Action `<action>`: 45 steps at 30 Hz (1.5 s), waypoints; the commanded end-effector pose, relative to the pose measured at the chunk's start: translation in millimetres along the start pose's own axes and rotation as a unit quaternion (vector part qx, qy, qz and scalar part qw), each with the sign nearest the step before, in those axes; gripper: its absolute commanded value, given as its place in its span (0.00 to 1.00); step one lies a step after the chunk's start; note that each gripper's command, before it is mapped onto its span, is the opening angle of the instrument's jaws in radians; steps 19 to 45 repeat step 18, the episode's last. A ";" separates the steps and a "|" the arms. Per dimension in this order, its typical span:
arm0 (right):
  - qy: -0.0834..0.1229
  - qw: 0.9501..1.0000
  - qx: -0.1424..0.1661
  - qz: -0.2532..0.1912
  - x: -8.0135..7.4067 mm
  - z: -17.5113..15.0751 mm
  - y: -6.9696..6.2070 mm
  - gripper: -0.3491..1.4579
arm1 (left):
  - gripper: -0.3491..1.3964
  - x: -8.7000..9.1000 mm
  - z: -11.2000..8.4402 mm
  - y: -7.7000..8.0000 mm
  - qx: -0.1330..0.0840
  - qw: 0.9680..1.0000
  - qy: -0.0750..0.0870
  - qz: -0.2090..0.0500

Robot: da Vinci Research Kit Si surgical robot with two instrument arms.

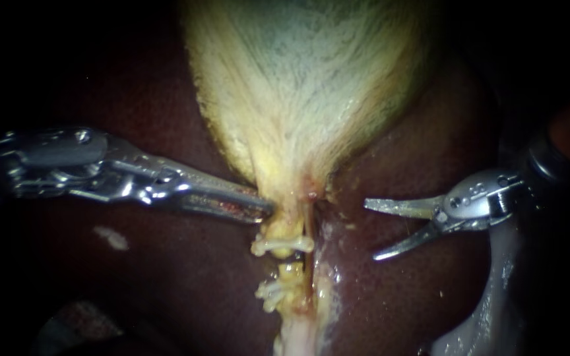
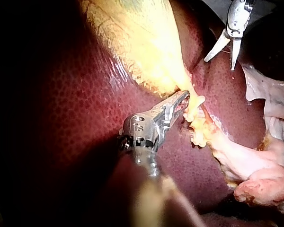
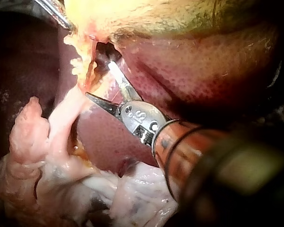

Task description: Go back from the cut left tube

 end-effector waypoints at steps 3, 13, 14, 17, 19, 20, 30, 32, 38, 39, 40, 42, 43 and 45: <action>0.000 1.000 0.000 0.000 0.0 0.0 0.0 0.98 | 0.00 -0.1 -0.3 0.0 0.001 1.000 0.001 -0.001; 0.000 1.000 0.000 0.000 0.0 0.0 0.0 0.98 | 0.00 -0.1 -0.3 -0.1 0.001 1.000 0.001 -0.001; 0.000 1.000 0.000 0.000 0.0 -0.1 0.0 0.98 | 0.00 -0.2 -0.3 -0.1 0.001 1.000 0.001 -0.001; 0.000 1.000 0.000 0.000 0.0 -0.1 0.0 0.98 | 0.00 -0.2 -0.3 -0.2 0.001 1.000 0.001 -0.001; 0.000 1.000 0.000 0.000 0.0 -0.1 0.0 0.98 | 0.00 -0.2 -0.3 -0.2 0.001 1.000 0.001 -0.001; 0.000 1.000 0.000 0.000 0.0 -0.1 0.0 0.98 | 0.00 -0.2 -0.3 -0.2 0.001 1.000 0.001 -0.001; 0.000 1.000 0.000 0.000 0.0 -0.1 0.0 0.98 | 0.00 -0.2 -0.3 -0.2 0.001 1.000 0.001 -0.001; 0.000 1.000 0.000 0.000 0.0 -0.1 0.0 0.98 | 0.00 -0.2 -0.3 -0.2 0.001 1.000 0.001 -0.001; 0.000 1.000 0.000 0.000 0.0 -0.1 0.0 0.98 | 0.00 -0.2 -0.3 -0.2 0.001 1.000 0.001 -0.001; 0.000 1.000 0.000 0.000 0.0 -0.1 0.0 0.98 | 0.00 -0.2 -0.3 -0.2 0.001 1.000 0.001 -0.001; 0.000 1.000 0.000 0.000 0.0 -0.1 0.0 0.98 | 0.00 -0.2 -0.3 -0.2 0.001 1.000 0.001 -0.001; 0.000 1.000 0.000 0.000 0.0 -0.1 0.0 0.98 | 0.00 -0.2 -0.3 -0.2 0.001 1.000 0.001 -0.001; 0.000 1.000 0.000 0.000 0.0 -0.1 0.0 0.98 | 0.00 -0.2 -0.3 -0.2 0.001 1.000 0.001 -0.001; 0.000 1.000 0.000 0.000 0.0 -0.1 0.0 0.98 | 0.00 -0.2 -0.3 -0.2 0.001 1.000 0.001 -0.001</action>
